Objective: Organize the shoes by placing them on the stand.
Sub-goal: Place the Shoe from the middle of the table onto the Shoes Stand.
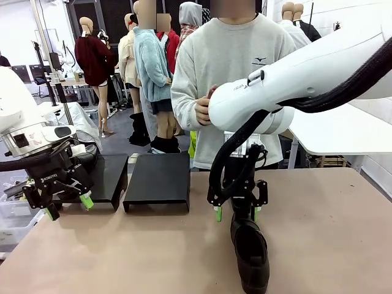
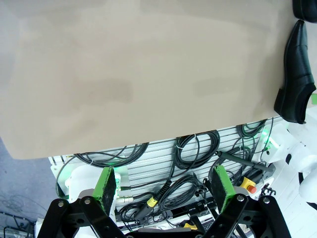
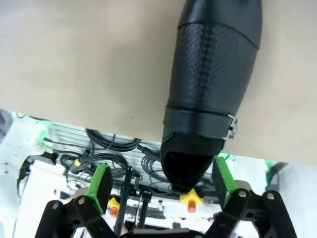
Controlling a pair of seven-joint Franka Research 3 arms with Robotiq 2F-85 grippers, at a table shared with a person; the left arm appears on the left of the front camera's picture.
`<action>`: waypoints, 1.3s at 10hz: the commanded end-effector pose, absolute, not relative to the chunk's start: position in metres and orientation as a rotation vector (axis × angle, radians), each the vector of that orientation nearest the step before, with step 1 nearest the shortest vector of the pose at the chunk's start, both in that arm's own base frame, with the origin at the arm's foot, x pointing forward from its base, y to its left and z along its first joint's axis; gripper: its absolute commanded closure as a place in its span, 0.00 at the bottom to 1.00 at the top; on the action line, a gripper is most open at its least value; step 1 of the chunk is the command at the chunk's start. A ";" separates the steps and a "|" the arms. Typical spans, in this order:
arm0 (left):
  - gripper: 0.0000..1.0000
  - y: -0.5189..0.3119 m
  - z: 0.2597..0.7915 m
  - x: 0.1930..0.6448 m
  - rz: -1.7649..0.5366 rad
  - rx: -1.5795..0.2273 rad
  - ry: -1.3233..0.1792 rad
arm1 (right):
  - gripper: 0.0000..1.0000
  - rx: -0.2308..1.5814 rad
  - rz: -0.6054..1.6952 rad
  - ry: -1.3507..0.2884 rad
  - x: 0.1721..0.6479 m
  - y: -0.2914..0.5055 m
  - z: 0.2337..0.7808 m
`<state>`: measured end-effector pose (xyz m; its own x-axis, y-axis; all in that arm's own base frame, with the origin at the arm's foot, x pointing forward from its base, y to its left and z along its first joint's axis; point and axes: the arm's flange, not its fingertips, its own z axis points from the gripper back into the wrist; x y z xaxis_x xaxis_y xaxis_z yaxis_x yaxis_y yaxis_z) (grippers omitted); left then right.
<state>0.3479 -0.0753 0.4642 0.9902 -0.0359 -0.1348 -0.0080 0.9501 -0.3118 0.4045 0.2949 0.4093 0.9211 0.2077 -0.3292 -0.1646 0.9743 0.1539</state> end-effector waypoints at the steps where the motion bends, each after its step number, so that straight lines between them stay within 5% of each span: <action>1: 0.00 -0.072 0.464 0.346 -0.021 -0.313 0.140 | 0.00 0.142 0.305 0.258 0.381 0.274 0.443; 8: 0.00 -0.072 0.464 0.346 -0.021 -0.313 0.140 | 0.00 0.045 0.196 0.039 0.287 0.120 0.495; 13: 0.00 -0.164 0.444 0.356 -0.143 -0.486 0.194 | 0.00 0.044 0.193 0.045 0.292 0.112 0.497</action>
